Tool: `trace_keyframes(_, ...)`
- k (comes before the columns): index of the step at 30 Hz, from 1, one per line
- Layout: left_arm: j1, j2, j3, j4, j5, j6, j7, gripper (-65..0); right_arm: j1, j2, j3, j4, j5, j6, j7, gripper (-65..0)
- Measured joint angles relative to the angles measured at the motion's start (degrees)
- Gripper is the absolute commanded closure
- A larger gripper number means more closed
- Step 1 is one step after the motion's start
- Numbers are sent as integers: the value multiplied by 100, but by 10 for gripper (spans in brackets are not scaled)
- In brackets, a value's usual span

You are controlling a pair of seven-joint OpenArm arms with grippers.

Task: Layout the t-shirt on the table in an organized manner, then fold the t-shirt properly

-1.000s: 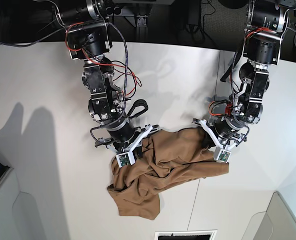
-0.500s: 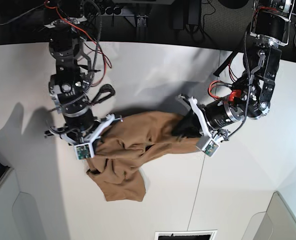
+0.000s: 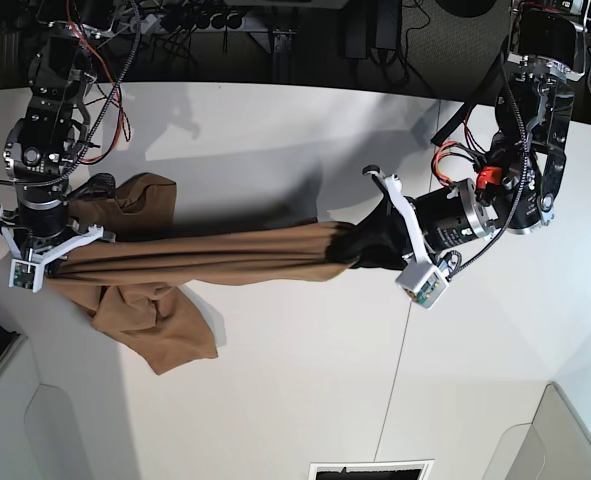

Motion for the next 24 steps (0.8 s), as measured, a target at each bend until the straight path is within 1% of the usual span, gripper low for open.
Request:
trace_keyframes(1, 39, -11, 0, -2, 0, -42, 15, -133, 0, 2, 125, -2, 120, -11, -13, -89)
trace_keyframes(2, 59, -11, -2, -2, 50, -42, 57, -152, 0, 2, 258, -2, 208, -63, -11, -192)
trace_keyframes(3, 61, -33, -9, -4, 90, -39, 66, -159, 0, 9, 382, -2, 280, -118, -9, -288)
trace_keyframes(4, 46, -44, -24, -4, 81, -39, 50, -162, 0, 35, 481, -2, 417, -109, -13, -364)
trace_keyframes(5, 28, -42, -33, -4, 83, -39, 46, -162, -2, 55, 509, -2, 494, -109, -61, -406)
trace_keyframes(6, 15, -39, -33, -2, 96, -39, 44, -162, 0, 63, 516, -2, 516, -109, -118, -415)
trace_keyframes(10, 17, -42, -33, -2, 221, -39, 28, -163, 0, 17, 496, -2, 675, -61, -439, -413)
trace_keyframes(12, 26, -42, -33, -4, 155, -39, 28, -175, 0, 20, 496, 0, 1038, 201, -444, -413)
trace_keyframes(14, 33, -37, -31, -4, -17, -42, 31, -230, 4, -2, 496, 0, 1436, 398, -481, -413)
trace_keyframes(16, 35, 9, 15, -2, -170, -310, 9, -280, -15, -90, 501, 0, 1655, 752, -509, -413)
trace_keyframes(17, 35, 31, 109, -2, -184, -380, 0, -285, -37, -140, 505, 0, 1825, 949, -531, -413)
trace_keyframes(18, 35, 63, 245, -2, -79, -382, -20, -285, -85, -212, 507, 0, 1993, 1088, -542, -413)
trace_keyframes(21, 31, 328, 780, -11, 723, -350, -264, -285, -297, -474, 420, 2, 2404, 1631, -581, -413)
trace_keyframes(22, 17, 433, 973, -9, 1010, -286, -387, -285, -382, -542, 356, 2, 2417, 1716, -588, -413)
trace_keyframes(24, 15, 616, 1270, -9, 1467, -42, -643, -285, -551, -570, 177, 0, 2330, 1746, -590, -413)
